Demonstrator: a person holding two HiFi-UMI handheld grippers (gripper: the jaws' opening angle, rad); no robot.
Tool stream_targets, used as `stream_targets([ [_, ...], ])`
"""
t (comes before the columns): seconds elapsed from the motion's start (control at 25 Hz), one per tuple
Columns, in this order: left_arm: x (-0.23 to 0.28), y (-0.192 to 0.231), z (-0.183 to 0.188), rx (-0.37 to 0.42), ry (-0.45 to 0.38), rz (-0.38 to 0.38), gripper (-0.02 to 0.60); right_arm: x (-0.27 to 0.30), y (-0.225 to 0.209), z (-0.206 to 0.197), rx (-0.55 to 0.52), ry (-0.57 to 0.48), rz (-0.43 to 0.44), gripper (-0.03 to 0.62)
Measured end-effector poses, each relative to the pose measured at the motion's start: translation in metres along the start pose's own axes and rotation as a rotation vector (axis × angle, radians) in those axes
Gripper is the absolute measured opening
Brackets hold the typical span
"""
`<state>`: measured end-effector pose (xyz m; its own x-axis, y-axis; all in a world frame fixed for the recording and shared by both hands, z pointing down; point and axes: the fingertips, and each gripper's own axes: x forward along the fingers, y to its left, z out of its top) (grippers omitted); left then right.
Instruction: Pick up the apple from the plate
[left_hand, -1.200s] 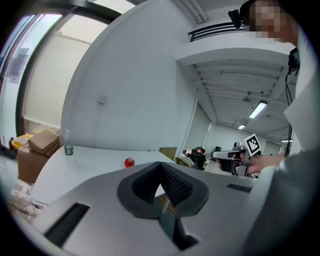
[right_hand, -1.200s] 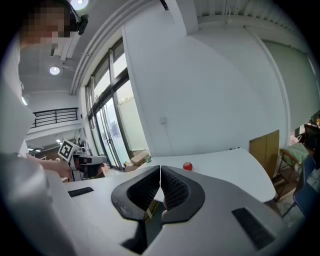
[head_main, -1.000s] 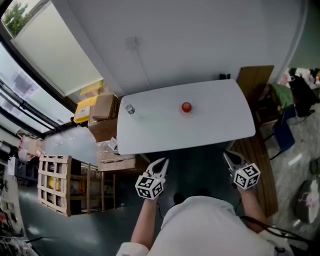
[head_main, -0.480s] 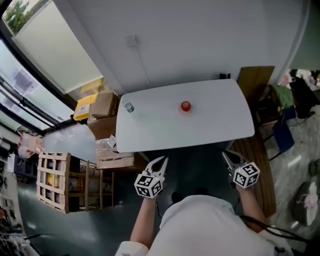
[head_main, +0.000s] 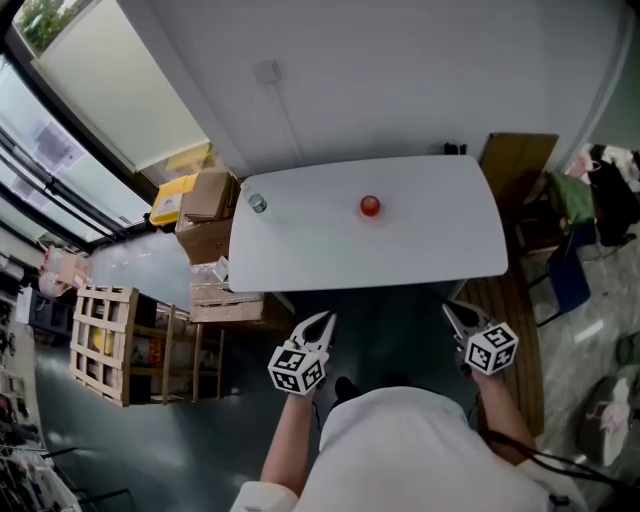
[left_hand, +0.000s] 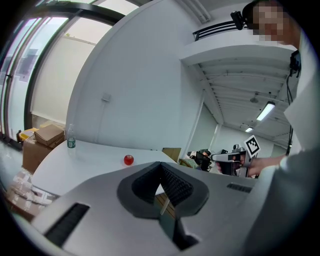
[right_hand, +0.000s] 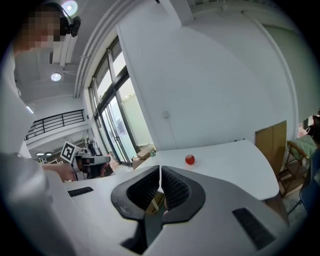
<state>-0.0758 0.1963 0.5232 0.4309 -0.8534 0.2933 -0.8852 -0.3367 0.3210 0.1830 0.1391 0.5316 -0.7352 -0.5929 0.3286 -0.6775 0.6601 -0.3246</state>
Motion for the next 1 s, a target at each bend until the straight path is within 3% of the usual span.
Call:
stream_targets([
  [0.56,0.009,-0.018,-0.020,-0.024,0.014,0.059,0.002,-0.001,-0.022,-0.002,-0.005,0.021,0.066,0.037],
  [1.0,0.027,0.000,-0.015,-0.020,0.032,0.043,0.002,0.017,-0.030,0.001,-0.002,0.031,0.045,0.038],
])
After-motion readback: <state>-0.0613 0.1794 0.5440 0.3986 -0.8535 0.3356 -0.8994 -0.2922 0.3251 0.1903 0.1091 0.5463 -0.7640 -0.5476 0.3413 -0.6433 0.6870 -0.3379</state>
